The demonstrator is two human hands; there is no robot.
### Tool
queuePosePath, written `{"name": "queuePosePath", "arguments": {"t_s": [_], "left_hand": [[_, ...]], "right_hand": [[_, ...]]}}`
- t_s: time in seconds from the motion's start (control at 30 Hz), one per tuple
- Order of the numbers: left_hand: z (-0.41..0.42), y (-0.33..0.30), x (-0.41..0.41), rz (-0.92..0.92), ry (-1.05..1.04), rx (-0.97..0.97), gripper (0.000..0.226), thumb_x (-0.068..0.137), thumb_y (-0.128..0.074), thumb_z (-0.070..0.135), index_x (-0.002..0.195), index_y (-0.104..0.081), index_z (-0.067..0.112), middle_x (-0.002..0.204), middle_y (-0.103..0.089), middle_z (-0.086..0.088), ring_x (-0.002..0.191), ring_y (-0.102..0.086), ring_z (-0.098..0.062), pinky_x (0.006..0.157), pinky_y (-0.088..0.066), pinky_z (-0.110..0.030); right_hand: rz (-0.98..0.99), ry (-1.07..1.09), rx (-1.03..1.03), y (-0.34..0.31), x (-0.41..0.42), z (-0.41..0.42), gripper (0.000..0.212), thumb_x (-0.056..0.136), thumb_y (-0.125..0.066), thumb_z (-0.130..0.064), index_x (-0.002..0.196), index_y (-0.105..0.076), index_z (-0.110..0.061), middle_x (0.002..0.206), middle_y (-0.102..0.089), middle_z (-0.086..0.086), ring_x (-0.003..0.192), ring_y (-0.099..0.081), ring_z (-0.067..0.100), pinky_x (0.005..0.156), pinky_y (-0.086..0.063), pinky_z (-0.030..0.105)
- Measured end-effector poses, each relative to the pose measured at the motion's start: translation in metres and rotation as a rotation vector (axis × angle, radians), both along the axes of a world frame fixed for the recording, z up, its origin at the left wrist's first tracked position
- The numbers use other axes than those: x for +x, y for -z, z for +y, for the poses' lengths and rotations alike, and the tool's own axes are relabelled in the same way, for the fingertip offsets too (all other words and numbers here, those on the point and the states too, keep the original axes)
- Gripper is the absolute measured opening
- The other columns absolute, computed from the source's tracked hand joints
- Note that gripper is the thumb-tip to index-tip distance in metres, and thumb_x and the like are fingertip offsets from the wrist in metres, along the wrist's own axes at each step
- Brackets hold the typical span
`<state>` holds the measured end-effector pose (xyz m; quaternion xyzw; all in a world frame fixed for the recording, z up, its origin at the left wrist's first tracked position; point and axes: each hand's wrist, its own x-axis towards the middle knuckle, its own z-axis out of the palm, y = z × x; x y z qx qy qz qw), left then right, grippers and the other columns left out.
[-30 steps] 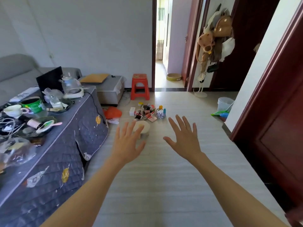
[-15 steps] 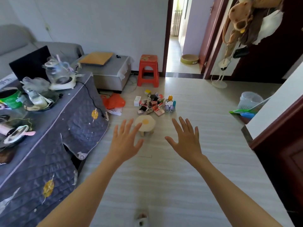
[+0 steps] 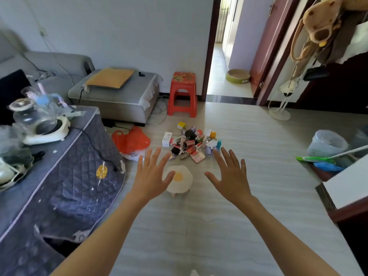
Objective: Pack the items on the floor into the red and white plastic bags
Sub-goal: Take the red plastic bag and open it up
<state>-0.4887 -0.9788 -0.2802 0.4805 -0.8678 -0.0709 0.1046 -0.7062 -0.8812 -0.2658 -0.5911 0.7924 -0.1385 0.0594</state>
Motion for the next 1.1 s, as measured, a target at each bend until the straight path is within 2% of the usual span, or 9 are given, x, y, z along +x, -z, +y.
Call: {"name": "queuePosePath", "arguments": {"t_s": [0.2,0.37,0.47,0.53,0.67,0.9,1.1], "left_hand": [[-0.109,0.016,-0.035,-0.004,-0.037,0.041,0.080,0.073,-0.006,0.065,0.144,-0.020,0.033,0.157,-0.010,-0.004,0.145,0.002,-0.029,0.115,-0.001,-0.048],[-0.213,0.029,-0.058,-0.014,-0.128,0.107,0.084,0.070,-0.005,0.066,0.145,-0.020,0.032,0.157,-0.007,-0.005,0.145,0.003,-0.029,0.115,-0.001,-0.049],[-0.279,0.019,-0.072,-0.035,-0.162,0.133,0.071,0.081,-0.019,0.063,0.145,-0.021,0.031,0.157,-0.007,-0.005,0.145,0.002,-0.028,0.115,-0.002,-0.049],[-0.320,0.015,-0.078,-0.035,-0.184,0.134,0.065,0.088,-0.028,0.060,0.145,-0.020,0.030,0.157,-0.008,-0.005,0.145,0.003,-0.028,0.116,-0.002,-0.049],[-0.388,0.014,-0.080,-0.029,-0.239,0.127,0.084,0.071,-0.005,0.067,0.146,-0.019,0.030,0.157,-0.009,-0.005,0.145,0.001,-0.028,0.115,-0.002,-0.048],[-0.513,0.040,-0.069,-0.052,-0.252,0.200,0.087,0.069,-0.002,0.068,0.146,-0.019,0.030,0.157,-0.008,-0.005,0.145,0.001,-0.028,0.115,-0.001,-0.046],[-0.657,0.063,-0.062,-0.096,-0.121,0.267,0.082,0.072,-0.006,0.067,0.146,-0.016,0.032,0.157,-0.004,-0.004,0.145,0.004,-0.027,0.115,0.002,-0.045]], "right_hand": [[-0.003,-0.029,0.026,0.019,-0.041,-0.128,0.079,0.079,-0.024,-0.066,0.148,-0.007,-0.032,0.158,-0.008,0.001,0.146,-0.003,0.022,0.116,-0.001,0.050],[-0.062,-0.075,0.010,0.033,-0.069,-0.243,0.072,0.089,-0.040,-0.059,0.148,-0.009,-0.032,0.158,-0.009,-0.001,0.146,-0.003,0.021,0.115,-0.003,0.051],[-0.085,-0.100,-0.007,0.035,-0.081,-0.308,0.077,0.083,-0.030,-0.066,0.148,-0.016,-0.028,0.157,-0.017,0.003,0.146,-0.009,0.025,0.115,-0.007,0.051],[-0.087,-0.121,0.008,0.037,-0.089,-0.354,0.076,0.084,-0.034,-0.065,0.148,-0.018,-0.026,0.157,-0.018,0.002,0.145,-0.011,0.025,0.115,-0.007,0.051],[-0.079,-0.168,0.032,0.039,-0.096,-0.447,0.070,0.089,-0.047,-0.052,0.147,-0.019,-0.027,0.156,-0.018,0.001,0.145,-0.011,0.023,0.117,-0.009,0.050],[-0.132,-0.157,0.078,0.062,-0.087,-0.573,0.070,0.089,-0.048,-0.050,0.147,-0.019,-0.025,0.156,-0.019,0.002,0.145,-0.010,0.024,0.115,-0.008,0.049],[-0.172,0.000,0.127,0.087,-0.076,-0.687,0.070,0.091,-0.047,-0.048,0.148,-0.016,-0.025,0.157,-0.016,0.002,0.145,-0.012,0.024,0.116,-0.007,0.048]]}}
